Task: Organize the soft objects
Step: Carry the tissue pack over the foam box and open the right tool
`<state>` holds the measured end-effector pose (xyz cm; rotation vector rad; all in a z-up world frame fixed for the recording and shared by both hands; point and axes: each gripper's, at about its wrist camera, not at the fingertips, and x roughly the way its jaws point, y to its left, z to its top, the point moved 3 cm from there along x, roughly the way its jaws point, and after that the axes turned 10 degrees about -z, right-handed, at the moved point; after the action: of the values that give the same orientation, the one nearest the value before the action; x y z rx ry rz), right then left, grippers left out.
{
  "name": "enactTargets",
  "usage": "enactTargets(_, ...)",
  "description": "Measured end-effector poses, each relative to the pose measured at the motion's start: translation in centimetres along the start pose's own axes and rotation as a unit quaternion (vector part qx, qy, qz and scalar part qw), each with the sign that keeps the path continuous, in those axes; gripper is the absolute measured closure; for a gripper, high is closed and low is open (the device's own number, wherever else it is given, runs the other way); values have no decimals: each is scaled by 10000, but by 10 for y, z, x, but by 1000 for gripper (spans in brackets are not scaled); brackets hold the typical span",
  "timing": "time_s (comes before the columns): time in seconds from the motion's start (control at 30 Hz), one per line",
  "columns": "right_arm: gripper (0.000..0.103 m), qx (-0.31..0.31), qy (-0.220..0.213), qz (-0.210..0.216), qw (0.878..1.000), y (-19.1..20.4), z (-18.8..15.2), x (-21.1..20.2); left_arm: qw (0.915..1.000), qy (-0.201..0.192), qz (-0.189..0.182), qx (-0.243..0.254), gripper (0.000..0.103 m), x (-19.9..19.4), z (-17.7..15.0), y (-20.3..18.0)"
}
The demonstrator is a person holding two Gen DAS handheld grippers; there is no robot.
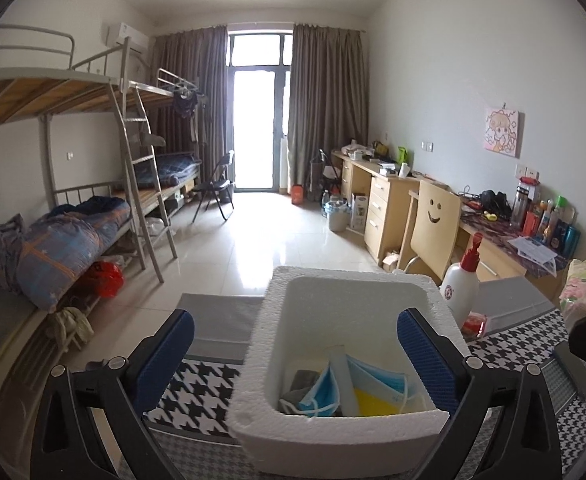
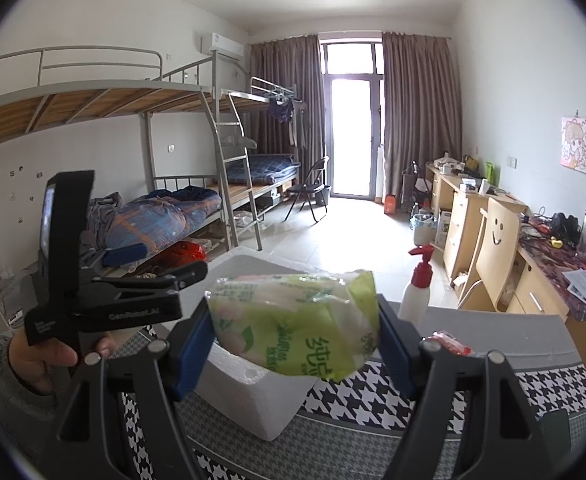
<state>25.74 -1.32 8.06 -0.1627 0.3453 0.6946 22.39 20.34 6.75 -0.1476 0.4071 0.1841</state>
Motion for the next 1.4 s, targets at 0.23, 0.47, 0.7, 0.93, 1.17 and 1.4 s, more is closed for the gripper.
enactTargets(0.23, 25, -17, 31, 77, 10000, 7, 4, 7, 9997, -75, 192, -93, 1, -11, -1, 11)
enactTargets(0.47, 25, -86, 2, 86, 9999, 12, 8, 15, 9994, -176, 265, -113, 1, -27, -6, 19)
enactTargets(0.7, 25, -102, 41, 152, 9998, 22, 12, 26, 9988, -262, 378, -175, 1, -42, -10, 29)
enactTargets(0.93, 25, -101, 77, 144, 9998, 23, 11, 38, 9980, -221, 505, -303, 1, -47, -17, 42)
enactTargets(1.17, 25, -132, 177, 194, 9996, 30, 12, 51, 9972, -255, 617, -341, 1, -61, -25, 48)
enactTargets(1.4, 25, -164, 300, 198, 9992, 37, 12, 69, 9968, -283, 646, -368, 1, -72, -35, 48)
